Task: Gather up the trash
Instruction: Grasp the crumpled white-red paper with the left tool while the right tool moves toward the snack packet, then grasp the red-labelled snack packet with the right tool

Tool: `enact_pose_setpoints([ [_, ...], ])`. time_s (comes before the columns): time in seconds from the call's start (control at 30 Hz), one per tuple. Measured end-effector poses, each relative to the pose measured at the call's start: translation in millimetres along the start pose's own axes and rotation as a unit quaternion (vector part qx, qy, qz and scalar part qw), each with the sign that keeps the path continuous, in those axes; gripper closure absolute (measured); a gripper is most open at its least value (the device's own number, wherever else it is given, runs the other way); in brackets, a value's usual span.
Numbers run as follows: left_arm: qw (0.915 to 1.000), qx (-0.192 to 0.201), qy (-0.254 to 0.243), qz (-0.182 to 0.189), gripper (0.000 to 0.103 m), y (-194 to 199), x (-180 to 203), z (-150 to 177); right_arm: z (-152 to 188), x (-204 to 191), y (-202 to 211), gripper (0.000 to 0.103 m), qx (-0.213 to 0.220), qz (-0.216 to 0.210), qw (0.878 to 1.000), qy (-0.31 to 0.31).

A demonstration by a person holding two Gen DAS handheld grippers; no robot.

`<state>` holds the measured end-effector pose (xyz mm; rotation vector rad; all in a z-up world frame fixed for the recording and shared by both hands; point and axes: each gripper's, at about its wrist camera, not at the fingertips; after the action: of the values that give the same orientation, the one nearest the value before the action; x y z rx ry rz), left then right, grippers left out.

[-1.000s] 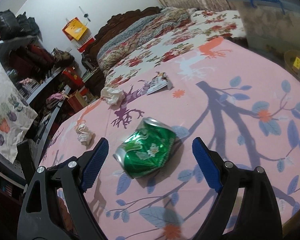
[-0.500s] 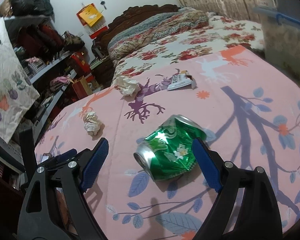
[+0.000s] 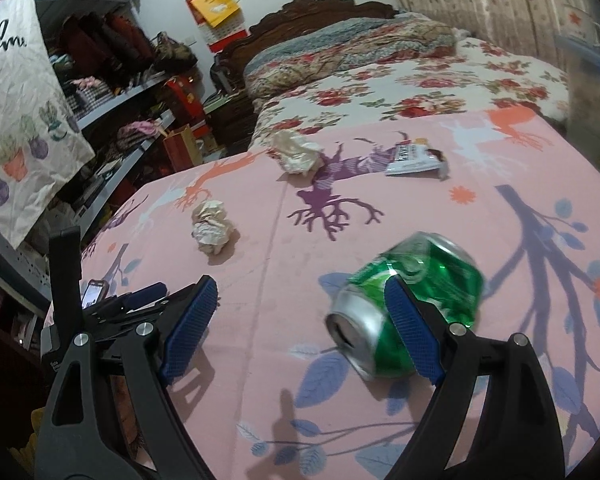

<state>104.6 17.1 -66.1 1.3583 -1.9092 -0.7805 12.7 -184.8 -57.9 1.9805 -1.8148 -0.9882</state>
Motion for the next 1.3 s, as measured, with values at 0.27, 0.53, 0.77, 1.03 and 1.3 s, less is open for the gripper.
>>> enact_pose_setpoints([
  [0.27,0.9999,-0.004,0.013,0.004,0.033,-1,-7,-1,6,-14,-15,0.017,-0.013,0.0,1.0,0.023],
  [0.53,0.9997,-0.003,0.025,-0.002,0.029,-1,-15,-8,4,-20,-21,0.017,-0.018,-0.002,0.999,0.034],
  [0.77,0.9995,0.012,0.026,-0.008,0.023,0,-17,-33,1,-19,-26,0.017,-0.02,-0.006,0.999,0.031],
  [1.03,0.9996,0.016,-0.002,-0.023,0.017,-35,3,-74,-45,-10,-43,0.017,-0.043,-0.03,0.998,0.032],
  [1.3,0.9998,0.016,-0.006,0.013,0.059,-47,5,-68,-156,1,-141,0.014,-0.139,0.002,0.988,0.062],
])
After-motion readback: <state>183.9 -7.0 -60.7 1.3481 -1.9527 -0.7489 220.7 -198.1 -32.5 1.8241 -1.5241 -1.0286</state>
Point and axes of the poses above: each gripper's, at about its wrist camera, not at the fingertips, and y roughly against the way its jaws point, x to its right, z to its underside, and after that the axes turned 3 degrees about y, right-handed
